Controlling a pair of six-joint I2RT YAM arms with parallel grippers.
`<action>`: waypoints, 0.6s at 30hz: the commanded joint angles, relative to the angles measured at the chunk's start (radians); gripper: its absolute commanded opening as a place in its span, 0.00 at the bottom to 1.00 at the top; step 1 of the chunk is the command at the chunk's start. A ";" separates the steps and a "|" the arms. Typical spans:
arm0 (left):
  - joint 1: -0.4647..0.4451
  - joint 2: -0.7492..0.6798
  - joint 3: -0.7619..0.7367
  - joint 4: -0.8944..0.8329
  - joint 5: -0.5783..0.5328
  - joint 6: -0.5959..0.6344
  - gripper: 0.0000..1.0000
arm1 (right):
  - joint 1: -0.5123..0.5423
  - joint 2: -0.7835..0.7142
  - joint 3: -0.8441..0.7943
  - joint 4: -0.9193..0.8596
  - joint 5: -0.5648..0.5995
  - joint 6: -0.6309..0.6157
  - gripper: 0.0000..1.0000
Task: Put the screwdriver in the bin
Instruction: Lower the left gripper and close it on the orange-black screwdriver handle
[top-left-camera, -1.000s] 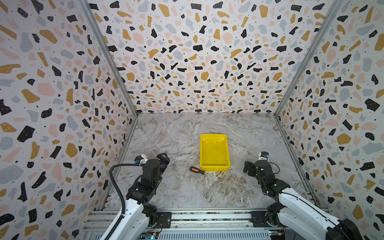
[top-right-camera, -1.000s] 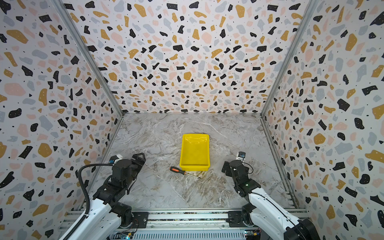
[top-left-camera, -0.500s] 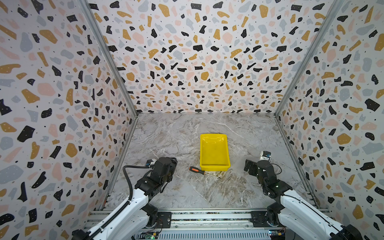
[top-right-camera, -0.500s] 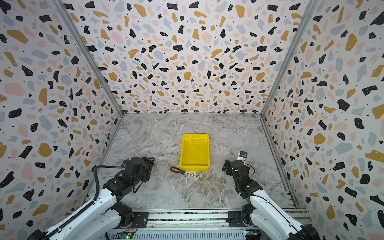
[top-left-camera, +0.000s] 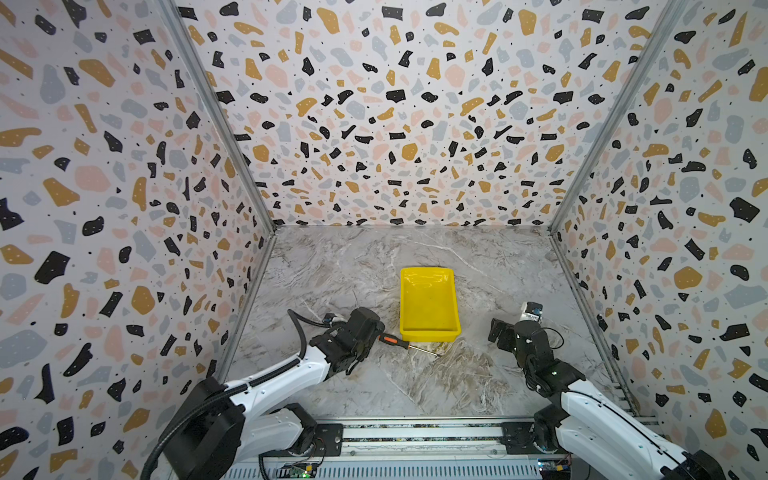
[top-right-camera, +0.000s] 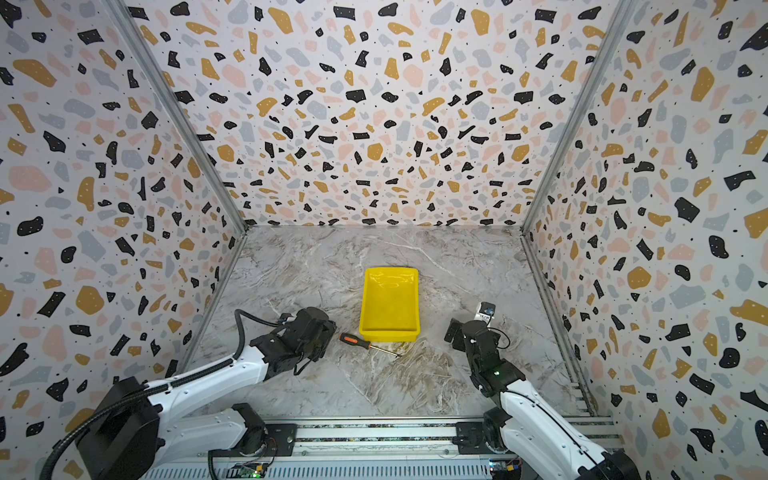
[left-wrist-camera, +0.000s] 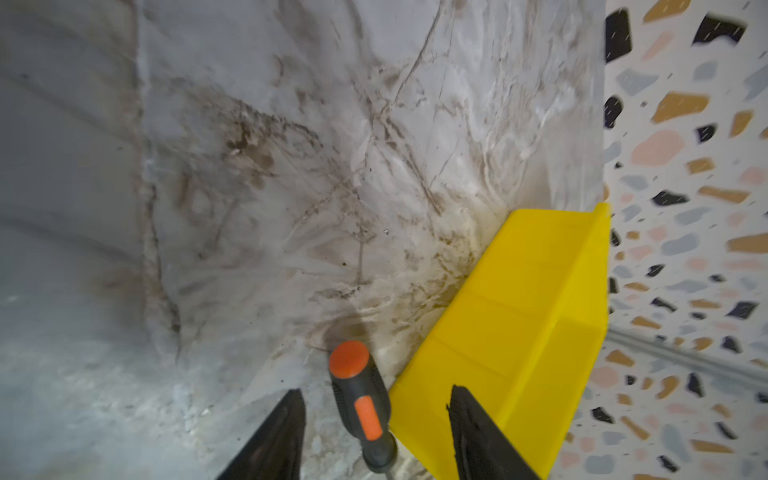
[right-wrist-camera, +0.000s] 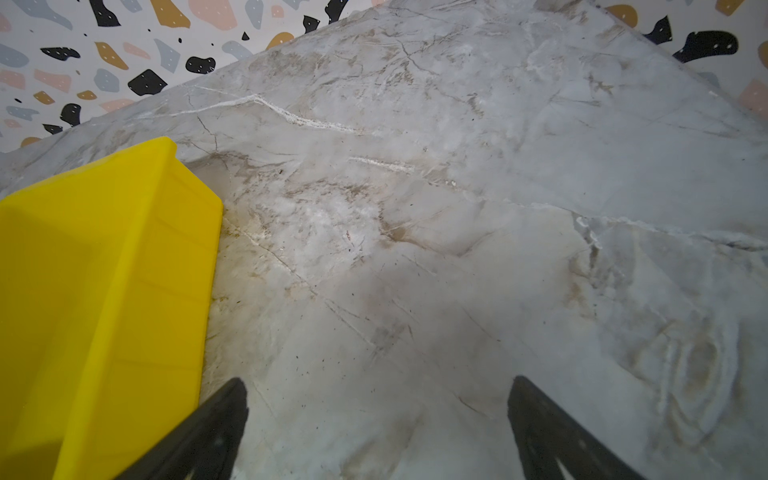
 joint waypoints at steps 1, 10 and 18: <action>-0.018 0.058 0.051 0.046 0.018 0.038 0.49 | 0.005 -0.004 0.005 -0.001 0.016 0.006 0.99; -0.037 0.074 0.041 0.035 0.005 -0.002 0.53 | 0.006 -0.010 0.006 -0.001 0.017 0.006 0.99; -0.050 0.063 -0.033 0.158 0.089 -0.128 0.54 | 0.006 -0.031 -0.002 -0.003 0.024 0.010 0.99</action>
